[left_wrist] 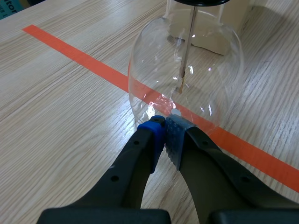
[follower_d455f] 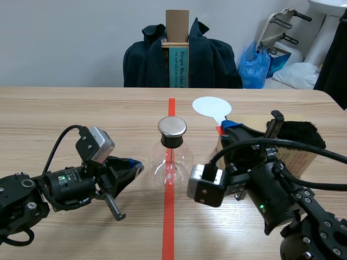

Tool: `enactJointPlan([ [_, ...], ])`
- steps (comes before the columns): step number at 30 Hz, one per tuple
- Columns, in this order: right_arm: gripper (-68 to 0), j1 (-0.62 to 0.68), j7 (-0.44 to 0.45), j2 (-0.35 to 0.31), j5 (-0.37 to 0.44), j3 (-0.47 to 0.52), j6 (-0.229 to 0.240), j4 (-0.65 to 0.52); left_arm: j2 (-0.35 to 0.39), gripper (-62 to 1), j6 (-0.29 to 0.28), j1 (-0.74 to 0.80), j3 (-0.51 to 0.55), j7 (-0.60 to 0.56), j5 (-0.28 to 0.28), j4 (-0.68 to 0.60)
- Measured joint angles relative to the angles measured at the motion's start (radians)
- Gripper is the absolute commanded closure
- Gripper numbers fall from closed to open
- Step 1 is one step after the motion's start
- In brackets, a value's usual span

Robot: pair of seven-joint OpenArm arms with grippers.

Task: Do the electroscope experiment.
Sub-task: 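Move the plate toward and away from the electroscope, then hold the plate still at the electroscope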

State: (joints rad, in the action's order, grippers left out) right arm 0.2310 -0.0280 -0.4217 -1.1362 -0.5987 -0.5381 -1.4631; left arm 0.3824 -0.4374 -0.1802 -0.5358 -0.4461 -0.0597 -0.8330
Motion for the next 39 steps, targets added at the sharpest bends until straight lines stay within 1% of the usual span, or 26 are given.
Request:
enactJointPlan([
  [3,-0.7,0.000,-0.023,0.000,0.000,0.000,0.000,0.000,0.000,-3.2,0.000,0.000,0.000,0.000,0.000,0.000],
  [9,-0.7,0.000,-0.019,0.000,0.000,0.000,0.000,0.000,0.000,-3.2,0.000,0.000,0.000,0.000,0.000,0.000],
  [14,-0.7,0.000,0.061,0.000,0.000,0.000,0.000,0.000,0.000,-3.2,0.000,0.000,0.000,0.000,0.000,0.000],
  [25,-0.7,0.000,0.269,0.000,-0.001,0.000,0.000,0.000,0.000,-3.2,0.000,0.000,0.000,0.000,0.000,0.000],
  [29,-0.7,0.000,0.312,0.000,-0.001,0.000,0.000,0.000,0.000,-3.2,0.000,0.000,0.000,0.000,0.000,0.000],
  [39,-0.7,0.000,0.335,0.000,-0.001,0.000,0.000,0.000,0.000,-3.2,0.000,0.000,0.000,0.000,0.000,0.000],
])
